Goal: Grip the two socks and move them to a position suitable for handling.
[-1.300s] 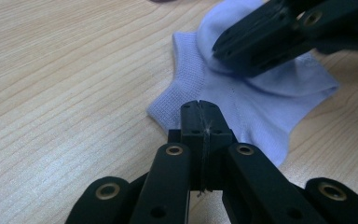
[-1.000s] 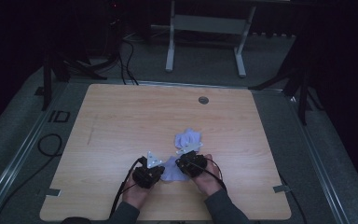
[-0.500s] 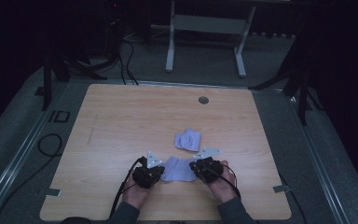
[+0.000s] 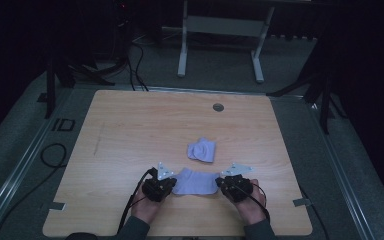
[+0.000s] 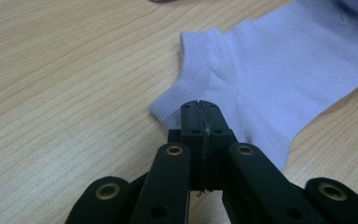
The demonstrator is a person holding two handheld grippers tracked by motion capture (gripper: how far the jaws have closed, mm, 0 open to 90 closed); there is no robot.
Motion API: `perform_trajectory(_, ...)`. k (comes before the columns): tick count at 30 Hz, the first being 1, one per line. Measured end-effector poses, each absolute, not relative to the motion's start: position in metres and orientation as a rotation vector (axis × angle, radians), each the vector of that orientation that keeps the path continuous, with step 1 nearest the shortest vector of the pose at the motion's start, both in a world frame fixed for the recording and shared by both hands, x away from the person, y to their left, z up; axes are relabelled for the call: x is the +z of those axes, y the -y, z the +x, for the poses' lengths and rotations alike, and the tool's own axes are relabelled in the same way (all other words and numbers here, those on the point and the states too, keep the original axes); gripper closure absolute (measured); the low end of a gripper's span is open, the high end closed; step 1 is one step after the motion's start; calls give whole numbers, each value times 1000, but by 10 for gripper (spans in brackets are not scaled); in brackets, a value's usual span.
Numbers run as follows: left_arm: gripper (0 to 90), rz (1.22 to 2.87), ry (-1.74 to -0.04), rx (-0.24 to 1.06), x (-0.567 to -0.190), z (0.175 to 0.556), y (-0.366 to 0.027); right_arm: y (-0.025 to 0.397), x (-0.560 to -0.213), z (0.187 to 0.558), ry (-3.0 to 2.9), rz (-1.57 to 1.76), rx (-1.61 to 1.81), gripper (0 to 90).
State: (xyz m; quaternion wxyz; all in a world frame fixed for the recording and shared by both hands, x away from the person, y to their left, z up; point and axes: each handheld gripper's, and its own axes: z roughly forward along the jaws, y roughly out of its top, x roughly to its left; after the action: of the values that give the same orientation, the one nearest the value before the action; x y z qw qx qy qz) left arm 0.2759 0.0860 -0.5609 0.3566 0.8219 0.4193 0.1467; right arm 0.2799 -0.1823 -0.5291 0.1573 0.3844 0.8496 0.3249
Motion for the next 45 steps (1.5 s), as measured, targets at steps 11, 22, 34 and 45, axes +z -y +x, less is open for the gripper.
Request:
perform_trajectory(11, 899, 2119, -1087, 375, -561, 276, -86, 201, -538, 276, -2399, 1178, 880, 859)
perform_trajectory(22, 892, 2111, -1094, 358, -561, 276, -87, 204, -528, 276, -2368, 1167, 910, 847)
perform_trajectory(34, 792, 2094, -1065, 336, -553, 269, -91, 194, -510, 292, -2361, 1092, 923, 823)
perform_trajectory(45, 706, 2034, -1120, 386, -540, 284, -125, 177, -495, 313, -2348, 1021, 957, 793)
